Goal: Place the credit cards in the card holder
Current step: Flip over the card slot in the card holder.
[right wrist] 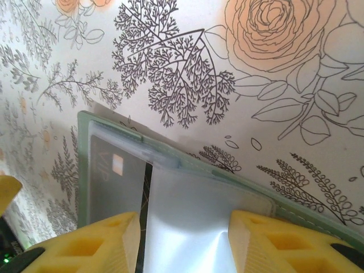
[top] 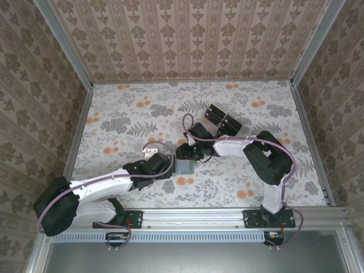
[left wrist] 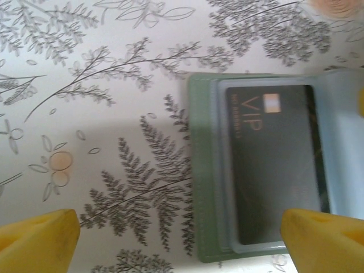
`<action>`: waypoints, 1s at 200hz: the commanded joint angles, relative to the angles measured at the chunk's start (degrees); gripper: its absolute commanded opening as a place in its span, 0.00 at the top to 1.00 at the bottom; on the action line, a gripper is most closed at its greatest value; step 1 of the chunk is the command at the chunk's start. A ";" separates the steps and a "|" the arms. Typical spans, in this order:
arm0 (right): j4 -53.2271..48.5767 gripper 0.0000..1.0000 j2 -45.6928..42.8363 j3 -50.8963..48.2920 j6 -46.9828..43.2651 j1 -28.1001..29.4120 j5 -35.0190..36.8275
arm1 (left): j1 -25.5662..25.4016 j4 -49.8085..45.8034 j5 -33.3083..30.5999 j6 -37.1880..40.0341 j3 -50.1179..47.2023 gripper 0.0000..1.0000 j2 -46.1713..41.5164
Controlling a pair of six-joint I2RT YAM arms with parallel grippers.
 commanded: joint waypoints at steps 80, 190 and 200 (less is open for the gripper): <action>4.26 0.52 4.01 -2.86 7.63 0.05 -5.20 | -3.99 9.54 -1.78 2.35 0.00 0.00 1.87; 4.73 0.52 3.92 -3.03 8.39 0.08 -5.64 | -4.72 10.13 -4.64 2.56 1.33 0.00 7.99; 4.62 0.52 3.78 -2.95 8.44 0.10 -5.64 | -4.72 10.11 -5.01 2.40 1.42 0.00 8.65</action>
